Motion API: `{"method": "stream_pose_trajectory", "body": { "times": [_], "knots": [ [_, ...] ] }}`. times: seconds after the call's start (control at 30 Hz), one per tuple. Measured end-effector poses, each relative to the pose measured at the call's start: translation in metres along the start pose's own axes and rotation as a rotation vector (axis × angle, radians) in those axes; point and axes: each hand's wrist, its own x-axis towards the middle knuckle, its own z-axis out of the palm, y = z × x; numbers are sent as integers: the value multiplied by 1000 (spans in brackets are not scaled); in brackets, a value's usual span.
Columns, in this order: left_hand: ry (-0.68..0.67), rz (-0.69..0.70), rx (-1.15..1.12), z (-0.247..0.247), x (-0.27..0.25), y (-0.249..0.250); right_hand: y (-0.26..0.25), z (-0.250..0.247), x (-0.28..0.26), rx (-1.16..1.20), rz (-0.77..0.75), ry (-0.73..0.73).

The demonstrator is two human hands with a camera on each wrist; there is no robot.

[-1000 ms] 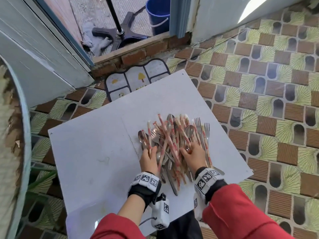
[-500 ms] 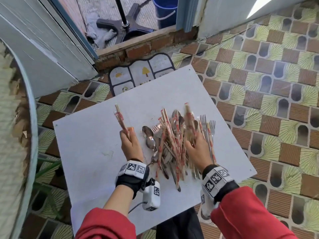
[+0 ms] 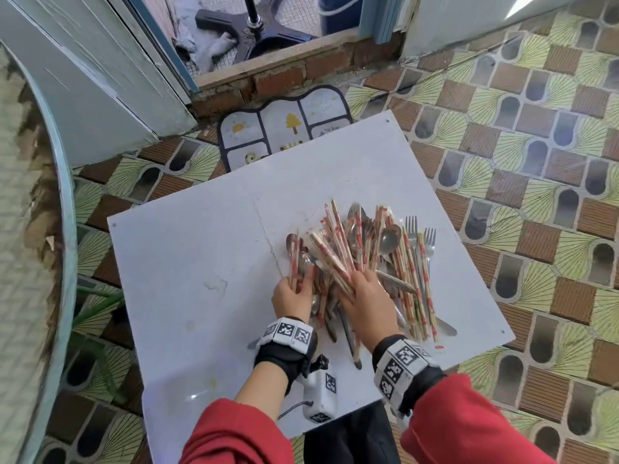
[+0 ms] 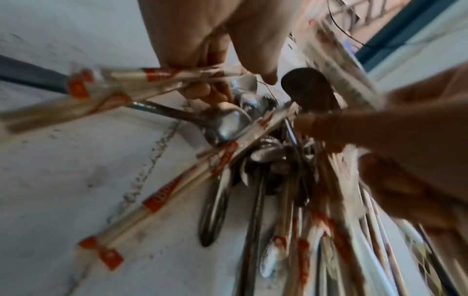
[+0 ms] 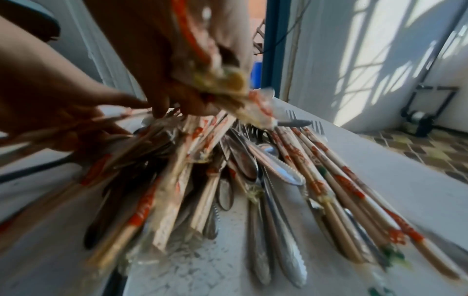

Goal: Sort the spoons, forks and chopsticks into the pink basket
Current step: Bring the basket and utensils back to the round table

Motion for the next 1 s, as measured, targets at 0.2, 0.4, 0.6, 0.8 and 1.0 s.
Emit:
{"method": "stream_pose_trajectory", "body": {
  "times": [0.2, 0.4, 0.6, 0.8, 1.0],
  "knots": [
    [-349, 172, 202, -38, -2, -34, -4, 3, 10, -110, 94, -30],
    [-326, 265, 416, -48, 9, -49, -8, -6, 13, 10, 112, -67],
    [-114, 225, 89, -50, 4, -27, -15, -8, 8, 231, 65, -77],
    [-89, 130, -94, -16, 7, -17, -8, -12, -3, 463, 62, -77],
    [54, -41, -139, 12, 4, -7, 4, -36, -30, 600, 120, -238]
  ]
}}
